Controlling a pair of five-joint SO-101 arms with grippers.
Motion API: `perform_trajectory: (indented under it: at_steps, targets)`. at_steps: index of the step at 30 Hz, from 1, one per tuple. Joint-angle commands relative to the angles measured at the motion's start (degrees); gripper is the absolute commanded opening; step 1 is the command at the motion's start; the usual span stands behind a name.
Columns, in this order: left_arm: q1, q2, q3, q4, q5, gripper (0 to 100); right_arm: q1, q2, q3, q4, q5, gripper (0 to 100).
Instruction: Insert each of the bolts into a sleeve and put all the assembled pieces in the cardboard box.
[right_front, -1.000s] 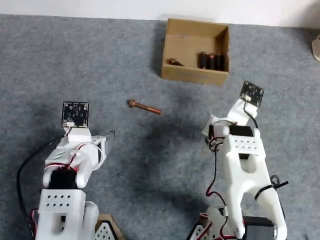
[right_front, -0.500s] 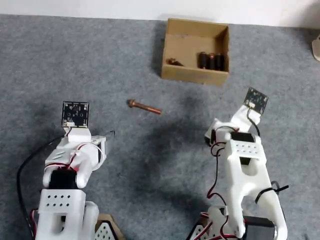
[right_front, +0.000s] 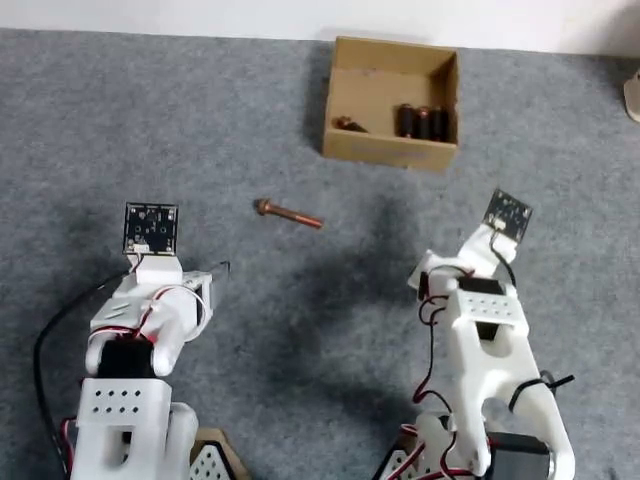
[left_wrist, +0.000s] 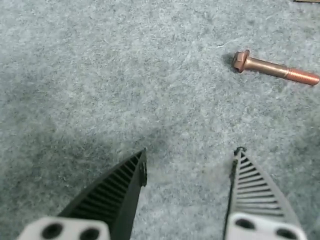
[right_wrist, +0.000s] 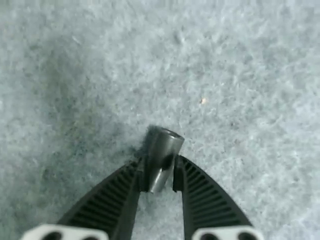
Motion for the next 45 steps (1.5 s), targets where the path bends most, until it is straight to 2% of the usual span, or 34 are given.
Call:
perform_trajectory:
  at_steps: [1, 10, 14, 25, 34, 36, 42, 45]
  targets:
    - [0.66, -1.01, -0.4, 0.18, -0.53, 26, 0.31, -1.63, 0.13, -1.19, -0.62, 8.1]
    - [0.66, -1.01, -0.4, 0.18, -0.53, 26, 0.31, -1.63, 0.13, -0.57, -0.79, 8.1]
    - [0.66, -1.01, -0.4, 0.18, -0.53, 26, 0.31, -1.54, -0.13, 3.65, -5.01, 8.1]
    - [0.66, -1.01, -0.4, 0.18, -0.53, 26, 0.31, -1.1, -1.45, 4.53, -5.54, 8.1]
    - [0.66, -1.01, -0.4, 0.35, -0.53, 26, -0.84, 21.23, -13.58, 4.79, -5.63, 8.1]
    - [0.66, -1.01, -0.4, 0.35, -0.53, 26, -0.92, 25.98, -17.27, 8.04, -6.33, 8.1]
    - [0.66, -1.01, -0.4, 0.35, -0.53, 26, -1.01, 32.92, -29.58, 21.85, -16.97, 8.1]
    - [0.66, -1.01, -0.4, 0.26, -0.53, 26, -1.27, 34.51, -33.01, 24.22, -17.67, 8.1]
